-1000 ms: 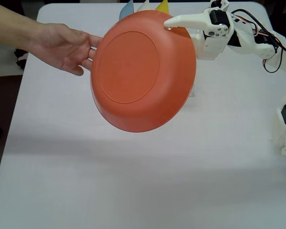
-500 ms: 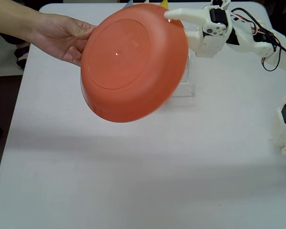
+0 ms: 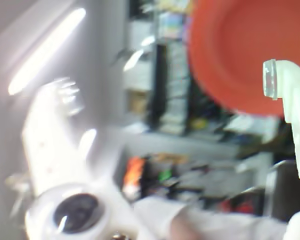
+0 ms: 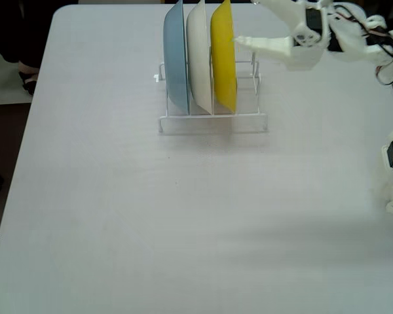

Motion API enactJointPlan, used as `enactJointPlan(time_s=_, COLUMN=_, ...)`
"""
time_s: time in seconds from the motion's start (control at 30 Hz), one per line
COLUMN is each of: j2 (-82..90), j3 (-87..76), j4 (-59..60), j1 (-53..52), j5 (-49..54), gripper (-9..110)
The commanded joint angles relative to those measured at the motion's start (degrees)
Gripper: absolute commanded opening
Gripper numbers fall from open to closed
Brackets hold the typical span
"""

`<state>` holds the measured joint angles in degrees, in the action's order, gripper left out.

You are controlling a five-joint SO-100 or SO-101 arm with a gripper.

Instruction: Would you please take all the plates for me?

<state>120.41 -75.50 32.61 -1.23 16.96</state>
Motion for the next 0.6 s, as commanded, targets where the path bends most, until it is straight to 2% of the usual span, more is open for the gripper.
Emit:
enactJointPlan(time_s=0.0, j2=4.92, j3=0.09, j4=7.47, j1=-4.92, j5=0.62, gripper=5)
enactJointPlan(time_s=0.03, j2=4.92, j3=0.09, j4=9.67, j1=-6.42, j5=0.53, gripper=0)
enactJointPlan(time_s=0.3, j2=-2.02, j3=0.09, j4=17.05, j1=-19.34, j5=8.44, gripper=0)
enactJointPlan(time_s=0.4, j2=-5.80, j3=2.37, j4=19.07, j1=-22.41, j5=12.92, gripper=8)
enactJointPlan(time_s=0.5, j2=-10.81, j3=7.03, j4=22.85, j1=-25.58, j5=17.40, gripper=24)
enactJointPlan(time_s=0.57, j2=-13.36, j3=8.70, j4=23.20, j1=-26.89, j5=20.48, gripper=29)
